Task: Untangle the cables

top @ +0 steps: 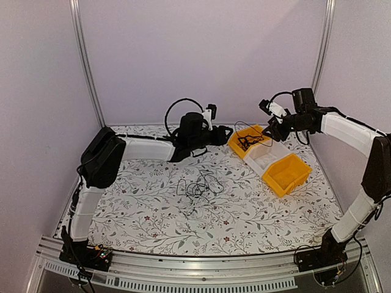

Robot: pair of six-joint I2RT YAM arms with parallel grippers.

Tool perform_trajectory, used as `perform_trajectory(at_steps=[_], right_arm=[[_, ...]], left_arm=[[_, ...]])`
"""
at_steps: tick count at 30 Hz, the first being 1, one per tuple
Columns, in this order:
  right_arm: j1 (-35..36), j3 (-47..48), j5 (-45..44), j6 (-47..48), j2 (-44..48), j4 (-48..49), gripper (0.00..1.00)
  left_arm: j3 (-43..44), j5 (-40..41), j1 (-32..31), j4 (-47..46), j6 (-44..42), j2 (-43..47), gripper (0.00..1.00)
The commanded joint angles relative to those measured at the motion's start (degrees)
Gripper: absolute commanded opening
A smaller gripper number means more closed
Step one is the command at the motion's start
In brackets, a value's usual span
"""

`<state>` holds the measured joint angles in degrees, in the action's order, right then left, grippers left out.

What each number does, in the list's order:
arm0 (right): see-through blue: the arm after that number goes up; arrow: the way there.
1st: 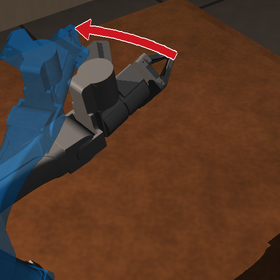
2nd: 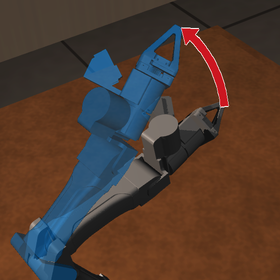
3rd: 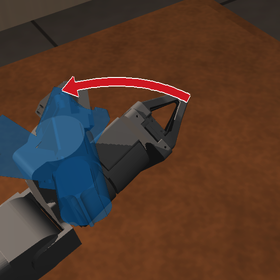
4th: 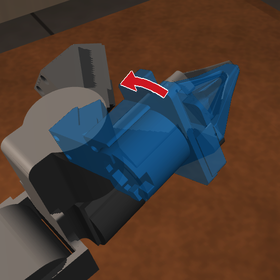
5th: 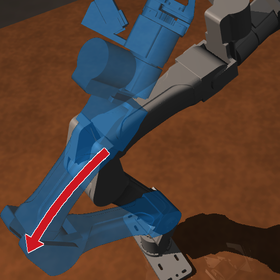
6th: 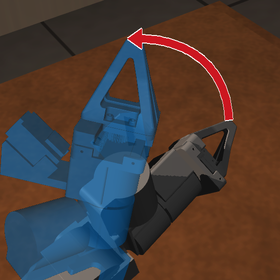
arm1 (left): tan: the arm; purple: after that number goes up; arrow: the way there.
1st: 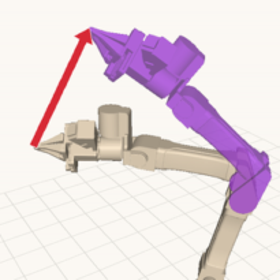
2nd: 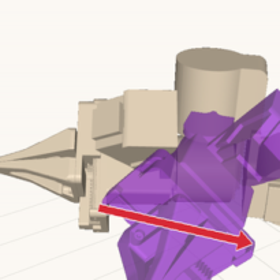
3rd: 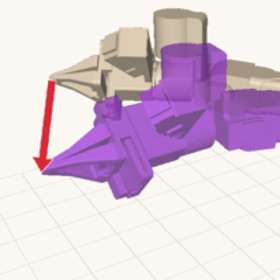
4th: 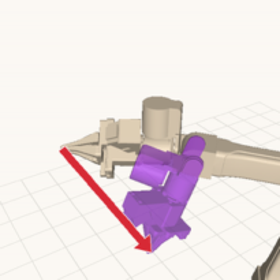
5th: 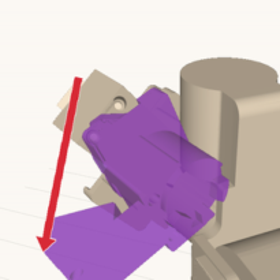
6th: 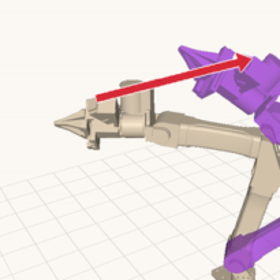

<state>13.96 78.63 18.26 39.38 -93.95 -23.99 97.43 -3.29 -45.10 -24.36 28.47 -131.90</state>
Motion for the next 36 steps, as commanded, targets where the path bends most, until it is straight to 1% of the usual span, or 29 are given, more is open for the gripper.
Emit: perform_trajectory(at_steps=[1,4,6,8,10,11,13,17,20,22,25,28,30,36], right_arm=[[-1.22,-13.78,4.48,-9.06,8.74,10.50,0.60],[-2.66,-21.10,3.20,-11.34,13.27,15.80,0.63],[-4.22,-22.97,2.61,-12.82,14.04,17.18,0.64],[-5.67,-23.21,2.61,-13.68,12.59,17.07,0.63],[-6.60,-23.70,3.48,-14.01,11.12,17.07,0.63],[-6.65,-23.84,3.79,-13.85,10.71,17.05,0.63],[-6.74,-23.75,4.28,-13.10,10.08,17.13,0.62],[-6.66,-22.84,4.25,-12.66,9.24,16.73,0.62],[-6.70,-22.98,4.46,-12.61,9.34,16.61,0.62],[-6.67,-22.93,4.33,-12.57,9.63,16.60,0.62],[-6.69,-22.95,3.94,-12.33,10.09,16.61,0.62],[-6.64,-23.16,3.89,-11.98,10.49,16.59,0.62],[-6.73,-23.17,4.23,-11.83,10.62,16.60,0.62],[-6.72,-23.17,5.41,-11.53,10.22,16.30,0.62]], left_arm=[[9.27,-2.97,2.20,3.56,-1.70,-8.01,0.55],[15.67,-4.24,3.09,3.60,-1.67,-13.02,0.56],[19.80,-4.52,3.49,3.95,-1.59,-15.97,0.56],[23.08,-5.44,3.74,4.31,-0.40,-18.41,0.56],[23.07,-7.12,3.96,3.38,1.55,-18.91,0.55],[21.32,-7.23,3.90,1.79,1.88,-18.30,0.56],[21.01,-5.66,3.71,-0.13,1.55,-18.12,0.56],[30.60,-3.82,3.87,3.91,1.14,-23.05,0.57],[38.05,-2.46,3.88,5.19,2.78,-28.16,0.59],[41.46,-1.16,3.87,5.16,4.33,-30.80,0.61],[43.45,-0.01,3.86,3.27,6.03,-33.23,0.63],[45.73,-1.46,3.80,0.65,6.21,-35.38,0.65],[48.11,-1.93,3.79,0.75,6.57,-37.14,0.68],[48.47,-7.39,3.97,-4.51,8.35,-39.24,0.73]])
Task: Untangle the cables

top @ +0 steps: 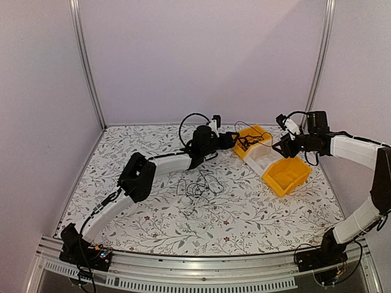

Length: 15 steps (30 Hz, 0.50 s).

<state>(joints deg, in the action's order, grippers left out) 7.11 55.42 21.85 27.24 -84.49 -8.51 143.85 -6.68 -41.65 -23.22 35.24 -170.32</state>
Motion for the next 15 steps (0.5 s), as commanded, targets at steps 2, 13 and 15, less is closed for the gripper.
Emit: perform_trajectory(at_steps=[2,13,15], right_arm=[[0.12,0.11,2.33,0.68,0.44,0.62,0.62],[0.13,0.04,3.20,1.56,0.03,0.03,0.62],[0.09,0.04,3.05,1.79,0.03,0.03,0.62]], left_arm=[[2.02,-5.18,0.49,-7.30,1.50,-1.10,0.75],[3.01,-9.46,0.35,-14.30,2.42,-2.60,0.81],[2.99,-10.63,0.14,-15.13,2.45,-2.73,0.81]])
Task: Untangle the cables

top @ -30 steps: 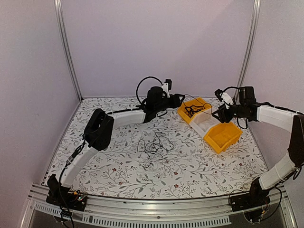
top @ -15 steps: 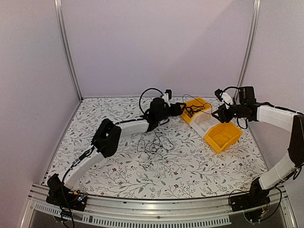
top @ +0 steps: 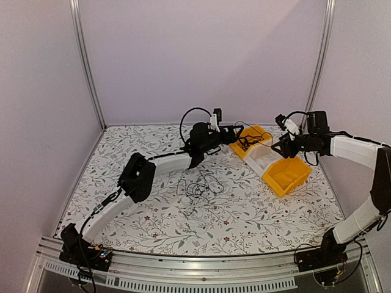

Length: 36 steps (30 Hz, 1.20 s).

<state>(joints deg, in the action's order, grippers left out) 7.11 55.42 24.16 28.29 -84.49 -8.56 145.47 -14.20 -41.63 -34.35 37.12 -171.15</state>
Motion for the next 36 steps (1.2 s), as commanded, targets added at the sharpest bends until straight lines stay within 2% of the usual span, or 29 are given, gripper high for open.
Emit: perform_trajectory(at_steps=[1,3,5,8,10,13,17,19,24,30,36], right_arm=[[0.13,0.04,0.29,0.86,-0.05,0.10,0.62],[0.10,0.59,-1.54,0.80,-0.21,0.13,0.61],[0.17,1.80,-6.53,1.36,-0.81,-0.23,0.58],[0.18,5.19,-13.64,3.34,-3.87,-1.88,0.51],[-0.06,8.86,-13.93,2.87,-6.90,-4.92,0.47],[0.14,13.73,-10.42,1.44,-12.28,-9.37,0.47],[0.61,17.34,-13.58,2.54,-16.85,-9.82,0.53],[0.60,20.69,-14.52,2.68,-19.08,-10.74,0.56],[1.72,32.94,-8.80,0.96,-25.65,-14.17,0.61],[6.92,51.37,-17.90,5.65,-40.27,-15.92,0.60],[9.01,64.87,-18.75,7.45,-51.03,-17.25,0.58]], left_arm=[[1.28,-3.61,-0.02,-4.20,0.50,-1.86,0.81],[-0.35,-5.42,-0.30,-4.90,0.64,-0.70,0.77],[-6.87,-7.73,-0.38,-8.73,1.34,3.49,0.69],[-25.90,-7.27,-0.81,-16.46,1.14,15.50,0.66],[-38.02,-5.85,-1.35,-19.69,-2.03,25.36,0.66],[-51.79,-3.82,-2.16,-20.80,-5.02,35.70,0.66],[-66.18,-0.26,-2.62,-19.20,-5.66,46.26,0.65],[-71.17,1.74,-2.80,-17.45,-5.50,50.55,0.63],[-81.13,6.30,-4.41,-13.53,-8.31,59.29,0.61],[-89.04,10.05,-6.88,-8.76,-11.90,69.51,0.61],[-94.81,14.01,-9.20,-6.30,-13.69,78.46,0.61]])
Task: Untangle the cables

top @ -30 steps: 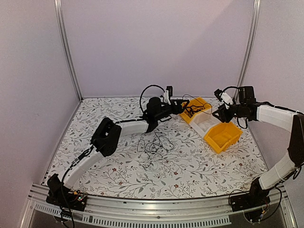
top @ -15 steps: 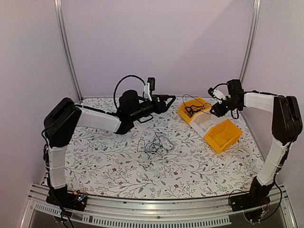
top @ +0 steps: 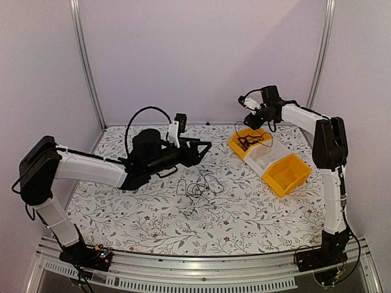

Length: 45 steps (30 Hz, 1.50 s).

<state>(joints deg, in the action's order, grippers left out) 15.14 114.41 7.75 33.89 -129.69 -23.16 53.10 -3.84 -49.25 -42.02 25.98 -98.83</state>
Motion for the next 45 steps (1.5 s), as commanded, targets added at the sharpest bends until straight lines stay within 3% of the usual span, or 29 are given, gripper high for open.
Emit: perform_trajectory(at_steps=[1,23,26,29,31,38,45], right_arm=[[1.16,7.31,-2.24,2.00,-7.05,-2.88,0.57],[2.79,13.15,-5.03,4.23,-13.50,3.41,0.46],[2.79,13.63,-4.59,4.60,-14.07,3.83,0.38],[2.79,13.19,-3.71,4.78,-13.35,3.59,0.16],[2.72,11.83,-3.19,4.91,-11.87,3.71,0.01],[2.79,-3.97,-2.42,11.60,-1.97,7.60,0.00],[2.57,-11.04,-4.31,16.55,2.48,7.16,0.00]], left_arm=[[-3.14,5.26,-2.04,1.61,-2.58,7.17,0.61],[-6.31,6.82,-3.66,4.49,-1.21,9.10,0.62],[-6.32,6.73,-3.68,4.49,-1.21,9.10,0.62],[-6.46,6.74,-3.66,4.57,-1.27,9.18,0.62],[-6.73,6.82,-3.66,4.64,-1.15,9.13,0.62],[-7.78,6.88,-3.66,3.54,-0.11,8.16,0.62],[-8.15,6.54,-3.71,2.74,0.24,7.20,0.62]])
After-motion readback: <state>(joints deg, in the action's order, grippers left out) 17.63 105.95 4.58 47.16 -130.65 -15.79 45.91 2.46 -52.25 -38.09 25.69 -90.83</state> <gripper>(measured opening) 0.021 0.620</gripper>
